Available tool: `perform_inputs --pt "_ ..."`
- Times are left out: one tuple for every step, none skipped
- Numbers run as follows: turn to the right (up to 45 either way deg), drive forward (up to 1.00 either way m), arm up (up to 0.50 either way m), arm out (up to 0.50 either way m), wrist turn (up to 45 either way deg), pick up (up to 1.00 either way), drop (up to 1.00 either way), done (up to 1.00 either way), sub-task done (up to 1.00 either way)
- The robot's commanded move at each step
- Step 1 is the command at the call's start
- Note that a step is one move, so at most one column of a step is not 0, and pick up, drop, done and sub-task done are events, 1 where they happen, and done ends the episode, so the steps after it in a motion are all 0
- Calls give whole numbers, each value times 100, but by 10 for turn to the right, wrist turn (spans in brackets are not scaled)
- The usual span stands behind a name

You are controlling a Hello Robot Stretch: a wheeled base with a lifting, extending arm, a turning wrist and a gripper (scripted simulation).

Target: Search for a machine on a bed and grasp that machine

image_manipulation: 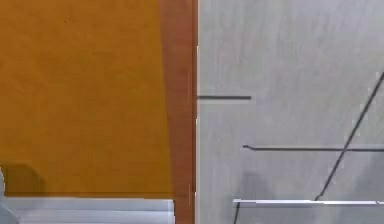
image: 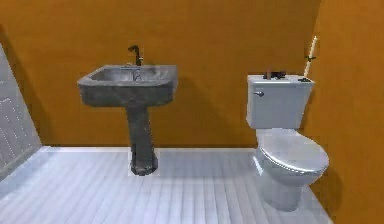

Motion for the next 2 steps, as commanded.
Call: perform_inputs --pt "-300 0 0 0 0 0 0 0 0" --pt "0 40 0 0 0 0 0 0 0"
